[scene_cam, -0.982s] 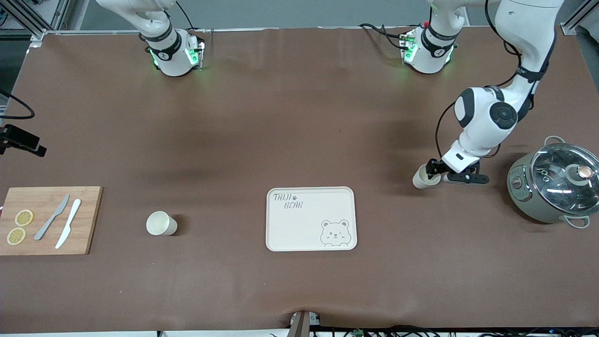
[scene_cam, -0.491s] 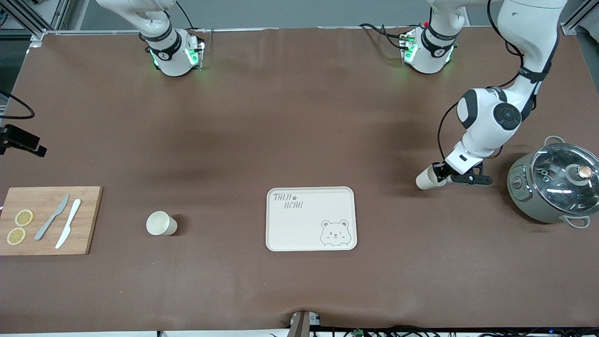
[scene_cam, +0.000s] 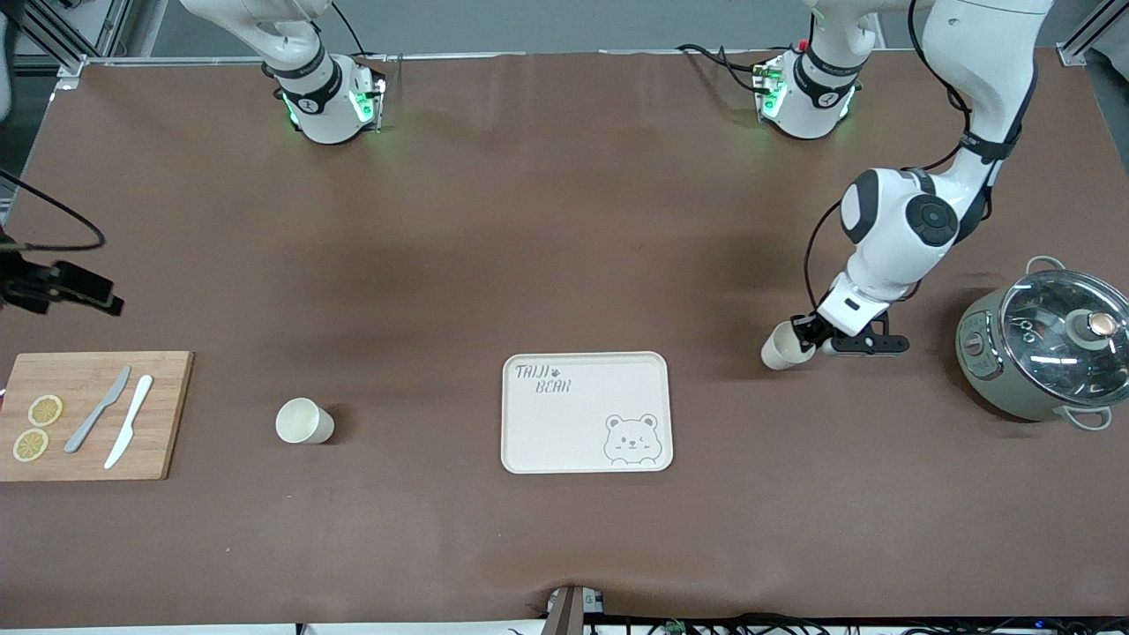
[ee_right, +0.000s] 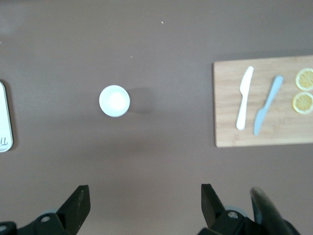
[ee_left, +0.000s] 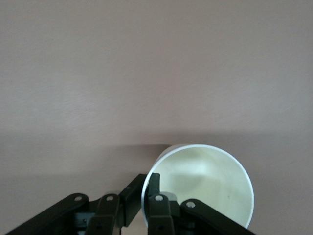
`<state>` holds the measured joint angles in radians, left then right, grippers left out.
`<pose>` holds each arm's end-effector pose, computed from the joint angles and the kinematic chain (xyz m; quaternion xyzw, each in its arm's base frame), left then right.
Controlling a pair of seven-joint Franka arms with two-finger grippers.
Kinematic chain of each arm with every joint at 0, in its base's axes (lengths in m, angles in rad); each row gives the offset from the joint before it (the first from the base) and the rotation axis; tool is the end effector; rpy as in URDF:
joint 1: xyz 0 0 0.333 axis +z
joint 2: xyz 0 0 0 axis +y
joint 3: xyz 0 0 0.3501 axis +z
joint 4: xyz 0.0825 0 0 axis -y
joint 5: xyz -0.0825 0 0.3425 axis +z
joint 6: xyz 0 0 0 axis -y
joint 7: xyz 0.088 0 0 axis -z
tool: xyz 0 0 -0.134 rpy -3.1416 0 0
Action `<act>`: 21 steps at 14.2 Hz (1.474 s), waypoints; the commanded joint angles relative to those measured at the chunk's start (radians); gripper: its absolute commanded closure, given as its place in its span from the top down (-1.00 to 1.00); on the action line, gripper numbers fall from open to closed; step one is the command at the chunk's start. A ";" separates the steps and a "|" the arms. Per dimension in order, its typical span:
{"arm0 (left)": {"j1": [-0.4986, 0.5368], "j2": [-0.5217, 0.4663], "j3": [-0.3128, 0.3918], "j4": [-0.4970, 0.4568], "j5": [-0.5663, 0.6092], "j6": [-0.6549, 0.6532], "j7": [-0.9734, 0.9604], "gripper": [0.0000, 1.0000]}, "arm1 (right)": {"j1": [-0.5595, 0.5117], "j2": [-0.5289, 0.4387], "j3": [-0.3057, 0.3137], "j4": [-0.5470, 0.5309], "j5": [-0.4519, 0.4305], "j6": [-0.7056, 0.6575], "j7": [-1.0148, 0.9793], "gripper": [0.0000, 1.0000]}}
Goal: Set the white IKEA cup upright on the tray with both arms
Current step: 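Carry the cup to the tray while the right gripper reaches the other cup, then lower the cup onto the tray while the right gripper grasps the cup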
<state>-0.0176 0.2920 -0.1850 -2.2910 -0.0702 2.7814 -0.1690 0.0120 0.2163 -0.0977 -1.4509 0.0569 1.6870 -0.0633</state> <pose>0.5338 -0.1054 0.2862 0.9938 0.0212 0.0912 0.0595 0.5939 -0.0376 0.5747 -0.9997 0.0130 -0.0117 0.0170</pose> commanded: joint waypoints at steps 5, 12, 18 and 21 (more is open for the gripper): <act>-0.168 0.110 0.009 0.315 0.006 -0.249 -0.315 -1.00 | 0.059 0.140 -0.002 -0.073 -0.003 0.205 -0.009 1.00; -0.304 0.245 0.002 0.571 0.244 -0.414 -0.739 -1.00 | 0.095 0.161 -0.002 -0.241 -0.002 0.414 -0.018 1.00; -0.387 0.329 0.012 0.651 0.256 -0.414 -0.862 -1.00 | 0.115 0.235 -0.001 -0.278 0.000 0.539 -0.018 1.00; -0.401 0.355 0.012 0.660 0.315 -0.411 -0.931 -1.00 | 0.112 0.255 -0.002 -0.287 -0.002 0.572 -0.019 1.00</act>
<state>-0.3995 0.6209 -0.1851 -1.6713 0.1969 2.3897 -1.0467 0.1249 0.4696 -0.0971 -1.7246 0.0561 2.2348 -0.0713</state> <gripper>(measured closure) 0.907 0.000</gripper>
